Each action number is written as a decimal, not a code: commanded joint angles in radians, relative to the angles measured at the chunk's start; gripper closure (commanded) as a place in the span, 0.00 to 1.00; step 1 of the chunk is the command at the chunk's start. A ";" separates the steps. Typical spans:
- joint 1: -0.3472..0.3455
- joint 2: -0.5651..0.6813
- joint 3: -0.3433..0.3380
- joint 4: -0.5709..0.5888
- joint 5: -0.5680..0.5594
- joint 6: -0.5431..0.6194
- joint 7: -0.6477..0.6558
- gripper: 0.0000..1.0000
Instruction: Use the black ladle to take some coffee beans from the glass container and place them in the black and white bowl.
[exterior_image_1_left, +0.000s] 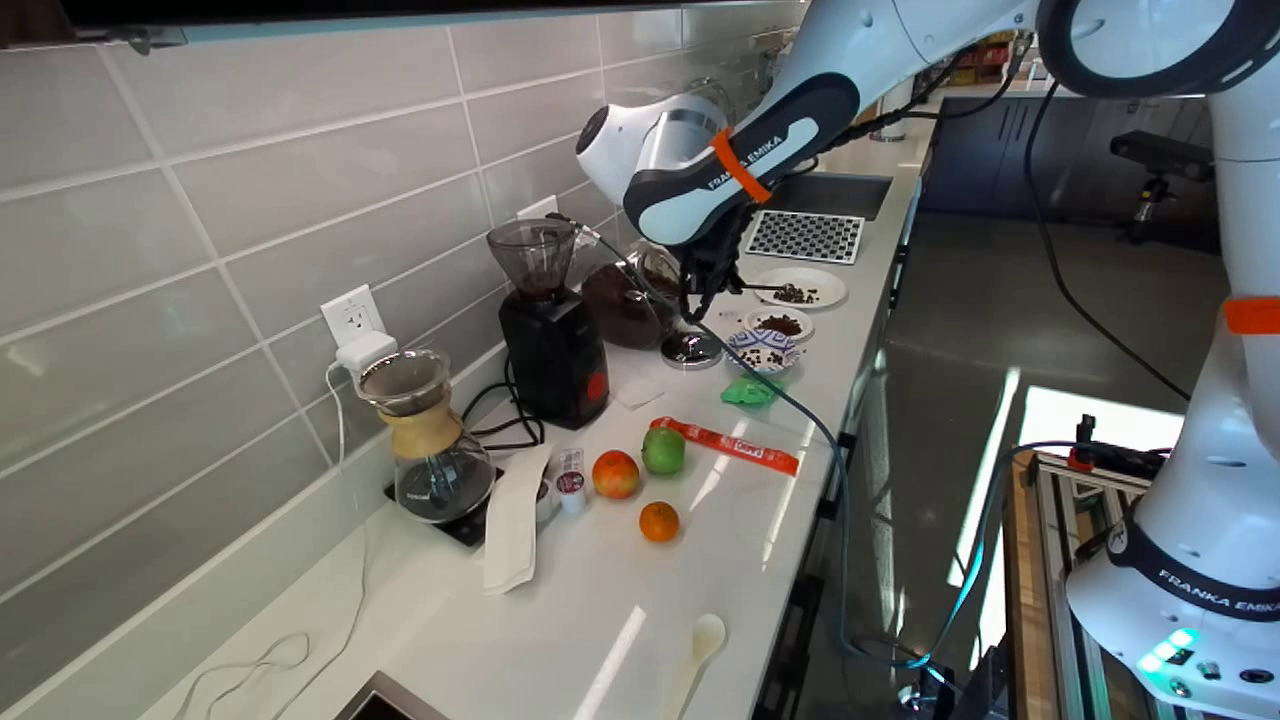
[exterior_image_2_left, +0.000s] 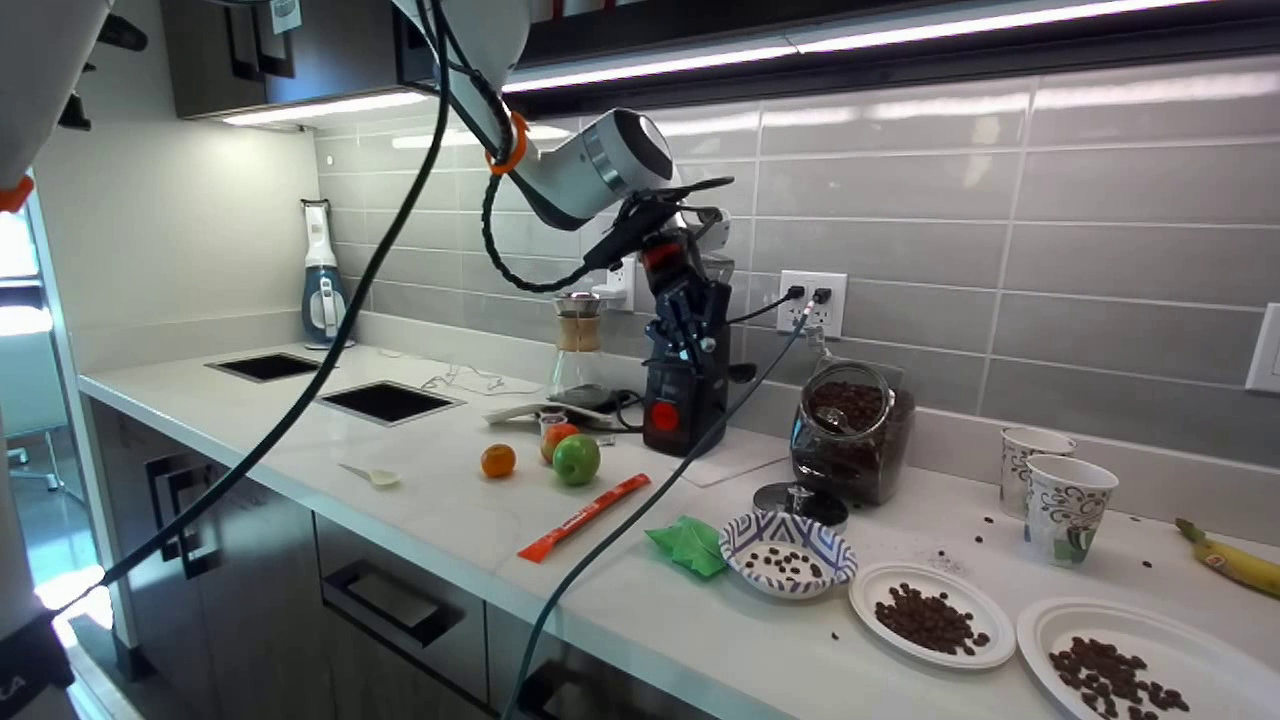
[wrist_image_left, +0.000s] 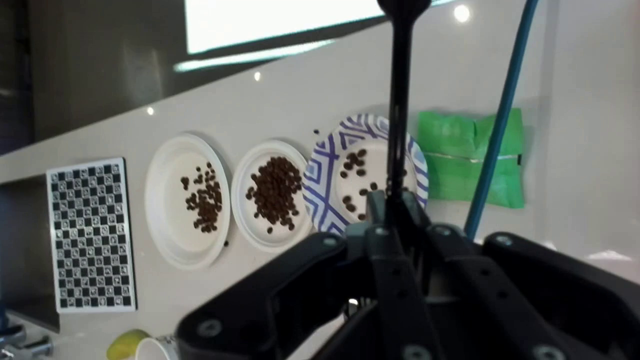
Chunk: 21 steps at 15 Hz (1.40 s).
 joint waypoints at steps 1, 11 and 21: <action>0.000 -0.108 -0.004 -0.179 0.007 0.236 0.013 0.98; -0.046 -0.111 -0.005 -0.251 0.258 0.526 -0.190 0.98; -0.058 0.039 -0.004 -0.020 0.467 0.376 -0.288 0.98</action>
